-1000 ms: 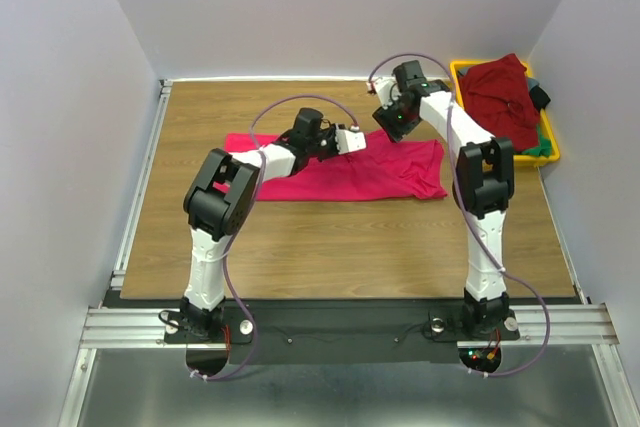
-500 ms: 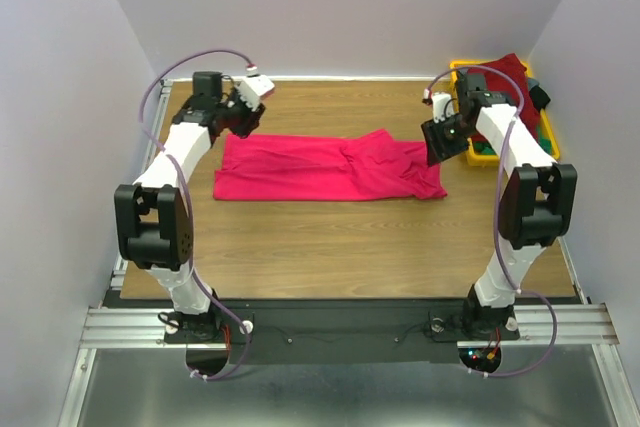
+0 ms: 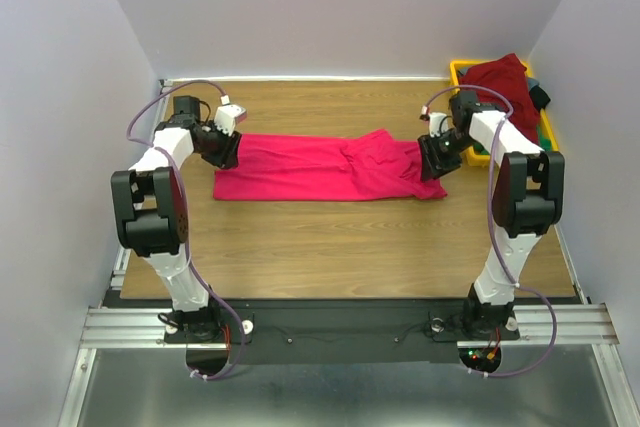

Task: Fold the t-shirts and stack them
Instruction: Fold the tshirt

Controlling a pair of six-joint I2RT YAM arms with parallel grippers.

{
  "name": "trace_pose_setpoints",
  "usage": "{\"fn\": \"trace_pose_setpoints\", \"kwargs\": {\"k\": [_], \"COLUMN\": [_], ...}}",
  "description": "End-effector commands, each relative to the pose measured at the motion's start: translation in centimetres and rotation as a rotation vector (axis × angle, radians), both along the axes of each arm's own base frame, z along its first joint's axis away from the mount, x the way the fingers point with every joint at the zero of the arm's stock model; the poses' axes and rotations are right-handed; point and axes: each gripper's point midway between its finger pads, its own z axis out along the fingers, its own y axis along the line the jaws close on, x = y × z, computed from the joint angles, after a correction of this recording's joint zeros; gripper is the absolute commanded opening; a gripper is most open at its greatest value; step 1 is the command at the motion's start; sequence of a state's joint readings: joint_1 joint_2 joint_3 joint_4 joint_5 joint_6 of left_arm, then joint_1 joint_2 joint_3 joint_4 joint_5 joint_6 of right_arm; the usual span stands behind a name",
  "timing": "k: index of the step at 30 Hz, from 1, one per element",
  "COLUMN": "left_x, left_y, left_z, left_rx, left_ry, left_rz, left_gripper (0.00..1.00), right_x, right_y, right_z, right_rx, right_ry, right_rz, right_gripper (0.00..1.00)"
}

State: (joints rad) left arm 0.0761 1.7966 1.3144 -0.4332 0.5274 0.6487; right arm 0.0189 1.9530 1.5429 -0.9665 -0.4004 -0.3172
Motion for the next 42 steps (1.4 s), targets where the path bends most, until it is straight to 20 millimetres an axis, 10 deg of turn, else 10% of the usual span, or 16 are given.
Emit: {"fn": "trace_pose_setpoints", "kwargs": {"k": [1, 5, 12, 21, 29, 35, 42], "left_x": [-0.8, -1.0, -2.8, -8.8, -13.6, -13.0, -9.0], "left_y": [-0.1, 0.1, 1.6, 5.7, 5.5, 3.8, 1.5], "left_z": [-1.2, -2.6, -5.9, -8.5, -8.8, -5.7, 2.2], "left_rx": [-0.023, -0.015, 0.045, 0.132, 0.142, 0.058, -0.069], "left_ry": [0.059, 0.085, 0.180, 0.300, 0.363, 0.298, 0.111], "left_rz": [0.009, 0.021, 0.066, 0.157, 0.125, 0.045, -0.059], "left_gripper": [0.51, 0.52, 0.38, 0.22, 0.21, 0.39, 0.47], "right_x": [-0.9, -1.9, -2.6, -4.6, -9.0, -9.5, -0.7], "right_y": [-0.4, -1.1, -3.3, -7.5, -7.0, -6.0, -3.4], "right_z": [-0.7, -2.0, -2.8, -4.0, -4.5, -2.7, 5.4], "right_rx": [-0.009, -0.037, -0.114, -0.333, -0.298, -0.240, -0.105], "right_ry": [0.020, 0.051, 0.052, 0.037, 0.112, 0.100, -0.156], "right_rz": [-0.011, -0.010, -0.025, 0.023, 0.138, 0.176, 0.100], "right_gripper": [0.50, 0.46, 0.01, 0.01, 0.01, 0.32, 0.40]}}
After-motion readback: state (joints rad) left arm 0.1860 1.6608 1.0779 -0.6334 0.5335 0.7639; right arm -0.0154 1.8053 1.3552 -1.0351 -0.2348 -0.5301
